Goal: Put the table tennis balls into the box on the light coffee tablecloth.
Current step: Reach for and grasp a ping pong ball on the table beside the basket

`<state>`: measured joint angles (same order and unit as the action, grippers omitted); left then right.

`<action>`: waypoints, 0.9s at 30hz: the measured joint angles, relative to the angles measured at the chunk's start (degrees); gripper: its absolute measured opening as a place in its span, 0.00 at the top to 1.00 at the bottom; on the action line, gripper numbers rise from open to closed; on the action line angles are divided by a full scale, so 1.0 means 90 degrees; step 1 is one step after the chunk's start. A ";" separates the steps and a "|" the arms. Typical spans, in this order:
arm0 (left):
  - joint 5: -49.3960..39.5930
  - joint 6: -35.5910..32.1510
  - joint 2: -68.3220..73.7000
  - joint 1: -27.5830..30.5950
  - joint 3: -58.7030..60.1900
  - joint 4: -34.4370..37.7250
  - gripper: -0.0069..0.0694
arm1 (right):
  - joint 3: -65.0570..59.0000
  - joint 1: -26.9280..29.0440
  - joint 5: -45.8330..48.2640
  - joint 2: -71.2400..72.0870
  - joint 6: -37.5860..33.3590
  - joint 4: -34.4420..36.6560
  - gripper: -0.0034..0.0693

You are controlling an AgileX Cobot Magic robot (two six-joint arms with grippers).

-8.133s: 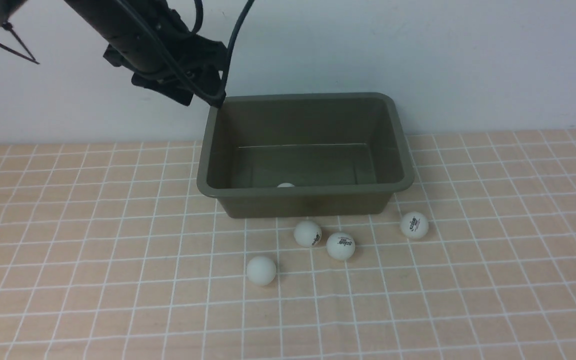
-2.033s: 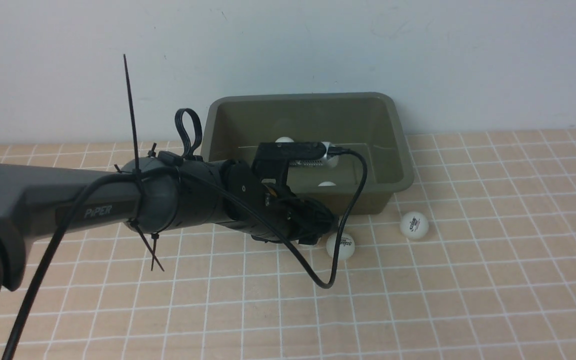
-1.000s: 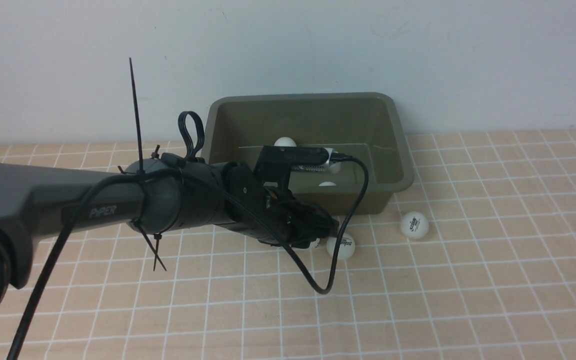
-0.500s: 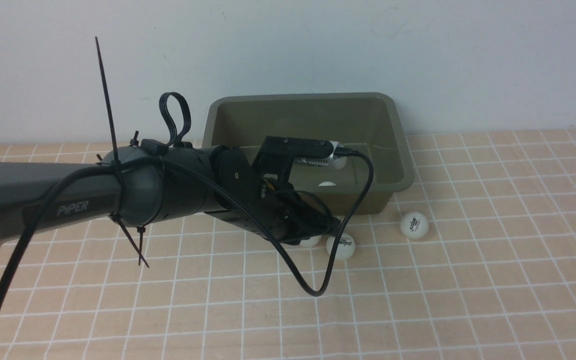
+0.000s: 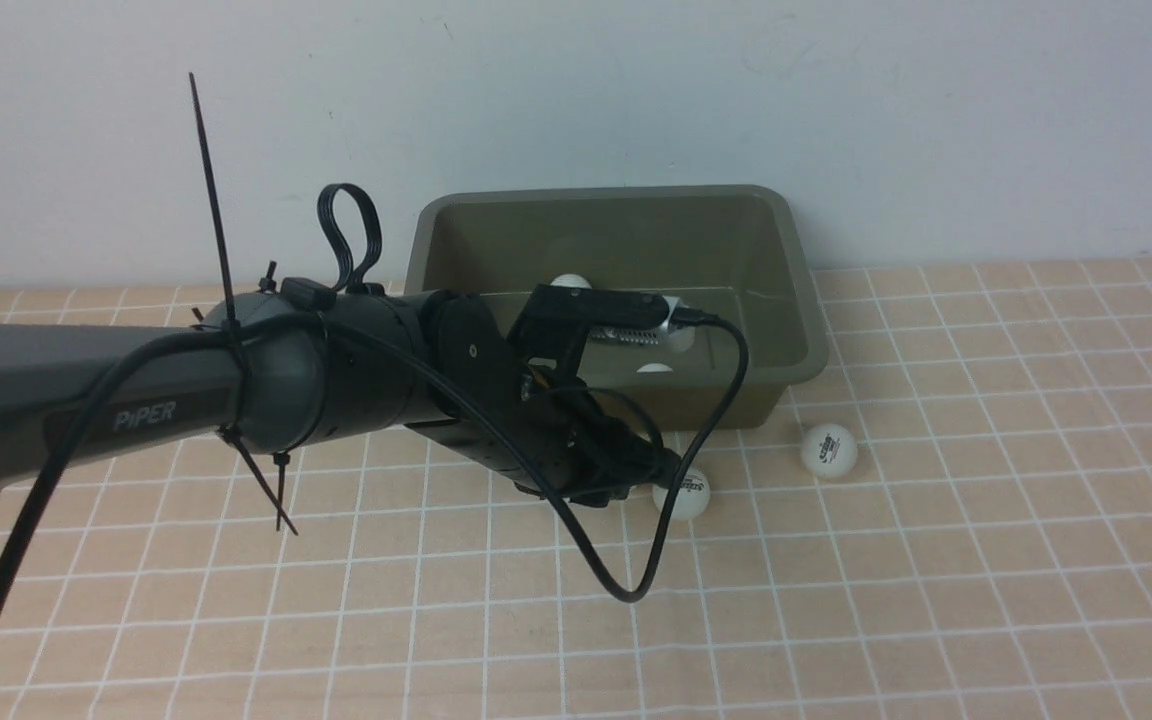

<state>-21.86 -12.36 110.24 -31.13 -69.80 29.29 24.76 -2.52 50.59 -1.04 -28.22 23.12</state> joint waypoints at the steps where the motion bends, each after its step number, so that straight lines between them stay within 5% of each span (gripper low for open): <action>1: -0.0068 0.0000 -0.0008 0.0000 0.0000 0.0000 0.64 | 0.0000 0.0000 0.0000 0.0000 0.0000 0.0000 0.67; 8: -0.0092 0.0015 -0.0042 0.0000 0.0000 0.0045 0.31 | 0.0000 0.0000 0.0000 0.0000 0.0000 -0.0055 0.67; 27: 0.0838 0.0020 -0.0042 0.0000 0.0000 0.0215 0.28 | 0.0000 0.0000 0.0000 0.0000 0.0000 -0.0097 0.67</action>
<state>-14.32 -12.18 109.86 -31.13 -69.80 31.23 24.76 -2.52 50.59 -1.04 -28.22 22.25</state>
